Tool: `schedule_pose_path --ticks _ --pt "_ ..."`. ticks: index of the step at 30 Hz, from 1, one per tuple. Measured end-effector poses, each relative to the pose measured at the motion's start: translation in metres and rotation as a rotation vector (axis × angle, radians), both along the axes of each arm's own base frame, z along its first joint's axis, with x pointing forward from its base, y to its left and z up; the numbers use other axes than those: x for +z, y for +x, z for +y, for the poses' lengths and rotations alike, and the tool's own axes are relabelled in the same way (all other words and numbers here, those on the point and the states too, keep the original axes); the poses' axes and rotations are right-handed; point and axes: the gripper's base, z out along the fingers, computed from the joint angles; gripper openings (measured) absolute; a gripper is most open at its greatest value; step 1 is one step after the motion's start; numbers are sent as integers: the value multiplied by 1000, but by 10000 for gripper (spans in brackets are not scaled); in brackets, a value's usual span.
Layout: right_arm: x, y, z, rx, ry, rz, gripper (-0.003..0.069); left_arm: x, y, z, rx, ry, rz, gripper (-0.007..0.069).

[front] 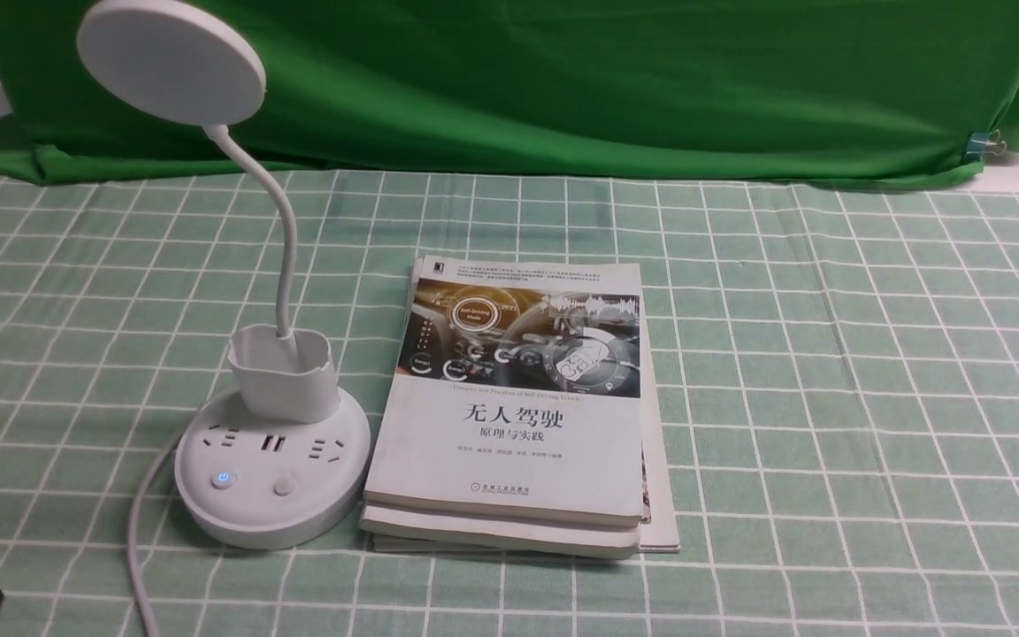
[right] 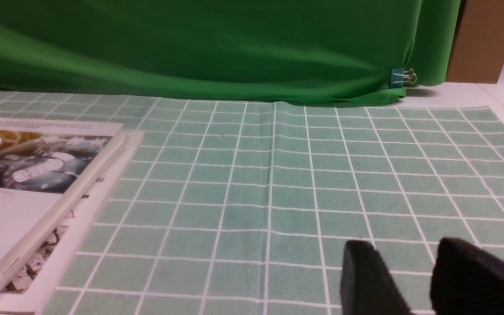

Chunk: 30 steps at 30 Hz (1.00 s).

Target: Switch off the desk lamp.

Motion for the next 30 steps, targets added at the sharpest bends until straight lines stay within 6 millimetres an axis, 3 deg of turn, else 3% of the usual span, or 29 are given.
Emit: schedule_pose_path --ticks 30 --pt "0 0 0 0 0 0 242 -1 0 -1 -13 4 7 1"
